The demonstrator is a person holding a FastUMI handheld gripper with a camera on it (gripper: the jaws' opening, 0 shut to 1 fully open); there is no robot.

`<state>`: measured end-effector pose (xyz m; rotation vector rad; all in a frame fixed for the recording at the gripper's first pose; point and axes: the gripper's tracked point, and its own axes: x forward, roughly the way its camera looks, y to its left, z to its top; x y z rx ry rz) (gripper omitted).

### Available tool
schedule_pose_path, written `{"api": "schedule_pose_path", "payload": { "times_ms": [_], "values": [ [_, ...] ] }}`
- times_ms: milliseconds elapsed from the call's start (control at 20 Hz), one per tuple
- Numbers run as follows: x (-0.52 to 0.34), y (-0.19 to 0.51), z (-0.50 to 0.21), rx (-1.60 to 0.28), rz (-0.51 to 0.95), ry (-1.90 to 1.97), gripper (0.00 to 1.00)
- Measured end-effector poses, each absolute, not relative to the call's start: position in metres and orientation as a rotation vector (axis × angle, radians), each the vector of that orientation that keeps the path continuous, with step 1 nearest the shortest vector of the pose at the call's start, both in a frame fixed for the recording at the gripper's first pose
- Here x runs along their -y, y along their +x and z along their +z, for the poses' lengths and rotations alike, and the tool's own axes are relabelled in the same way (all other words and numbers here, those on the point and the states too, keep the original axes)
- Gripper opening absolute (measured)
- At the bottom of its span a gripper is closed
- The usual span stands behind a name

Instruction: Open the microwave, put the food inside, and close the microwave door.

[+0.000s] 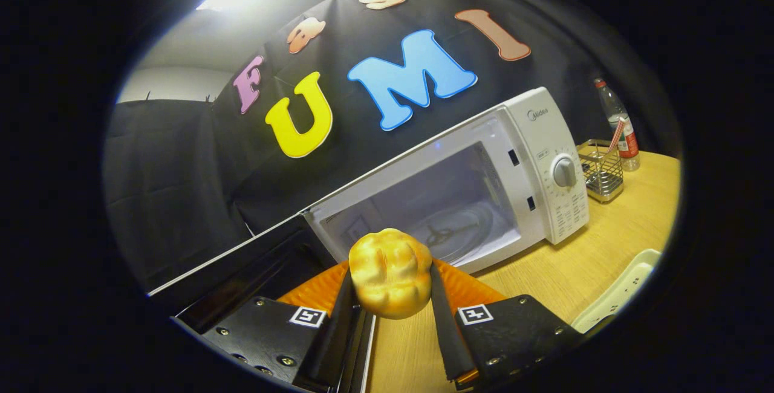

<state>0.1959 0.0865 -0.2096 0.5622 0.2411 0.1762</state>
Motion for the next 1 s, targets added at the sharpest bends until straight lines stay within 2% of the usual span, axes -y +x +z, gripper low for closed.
{"api": "schedule_pose_path", "payload": {
  "times_ms": [500,1000],
  "values": [
    [-0.095,0.287,-0.239,-0.242,0.086,0.672,0.64],
    [-0.096,0.324,-0.276,-0.247,0.080,0.554,0.64]
  ]
}}
